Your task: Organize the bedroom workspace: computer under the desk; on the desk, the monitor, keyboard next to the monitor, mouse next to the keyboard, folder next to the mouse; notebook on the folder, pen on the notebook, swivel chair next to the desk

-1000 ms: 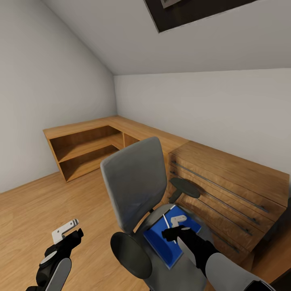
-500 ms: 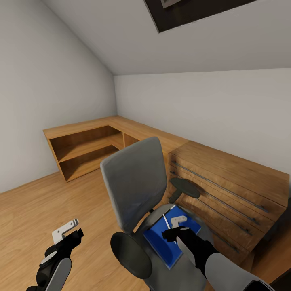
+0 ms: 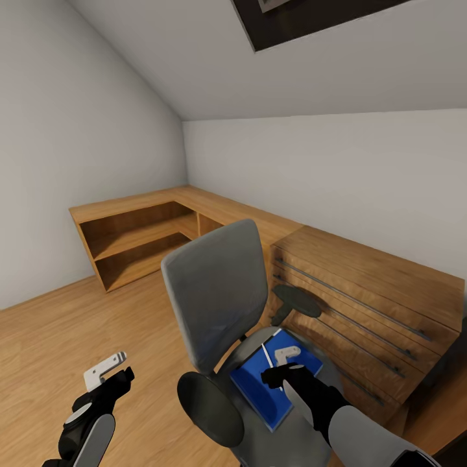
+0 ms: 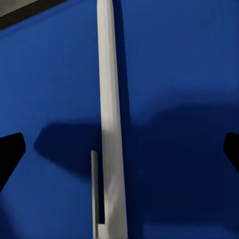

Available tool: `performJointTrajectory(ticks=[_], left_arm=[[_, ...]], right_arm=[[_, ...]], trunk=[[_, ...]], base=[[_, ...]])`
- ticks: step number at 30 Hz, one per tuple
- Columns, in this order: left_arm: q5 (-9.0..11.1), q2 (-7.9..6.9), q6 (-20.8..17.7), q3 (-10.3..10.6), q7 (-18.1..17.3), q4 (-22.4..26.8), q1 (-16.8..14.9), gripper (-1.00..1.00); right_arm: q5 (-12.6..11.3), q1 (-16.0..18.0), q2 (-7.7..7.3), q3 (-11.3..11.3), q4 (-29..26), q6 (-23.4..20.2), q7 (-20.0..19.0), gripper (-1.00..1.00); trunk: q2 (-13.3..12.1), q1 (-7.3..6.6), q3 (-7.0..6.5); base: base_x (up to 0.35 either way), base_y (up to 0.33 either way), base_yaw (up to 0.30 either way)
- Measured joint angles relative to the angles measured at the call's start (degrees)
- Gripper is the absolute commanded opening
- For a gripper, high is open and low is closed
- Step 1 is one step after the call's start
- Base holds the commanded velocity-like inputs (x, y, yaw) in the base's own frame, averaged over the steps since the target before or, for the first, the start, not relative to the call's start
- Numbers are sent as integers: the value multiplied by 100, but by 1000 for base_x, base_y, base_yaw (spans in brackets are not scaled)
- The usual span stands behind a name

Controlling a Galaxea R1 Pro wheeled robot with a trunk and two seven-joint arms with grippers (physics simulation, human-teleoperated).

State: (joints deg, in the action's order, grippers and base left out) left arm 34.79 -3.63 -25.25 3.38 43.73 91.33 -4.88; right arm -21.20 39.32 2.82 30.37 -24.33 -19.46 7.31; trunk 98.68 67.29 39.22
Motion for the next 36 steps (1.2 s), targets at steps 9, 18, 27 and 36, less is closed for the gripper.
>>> performJointTrajectory(ticks=[9, 18, 27, 36], left_arm=[[0, 0, 0, 2, -2, 0, 0, 100], [-5, 0, 0, 1, -1, 0, 0, 100], [0, 0, 0, 2, 0, -6, 0, 100], [-1, 0, 0, 2, -2, -9, 0, 100]], right_arm=[[0, 0, 4, 2, 0, 0, 0, 100], [27, 0, 27, 8, -1, -3, -6, -100], [14, 0, 39, 8, -2, 6, -4, -100], [14, 0, 39, 8, -6, 6, -4, -100]], trunk=[[82, 45, 36], [82, 45, 36], [82, 45, 36], [82, 45, 36]], base=[[0, 0, 0], [0, 0, 0], [0, 0, 0], [0, 0, 0]])
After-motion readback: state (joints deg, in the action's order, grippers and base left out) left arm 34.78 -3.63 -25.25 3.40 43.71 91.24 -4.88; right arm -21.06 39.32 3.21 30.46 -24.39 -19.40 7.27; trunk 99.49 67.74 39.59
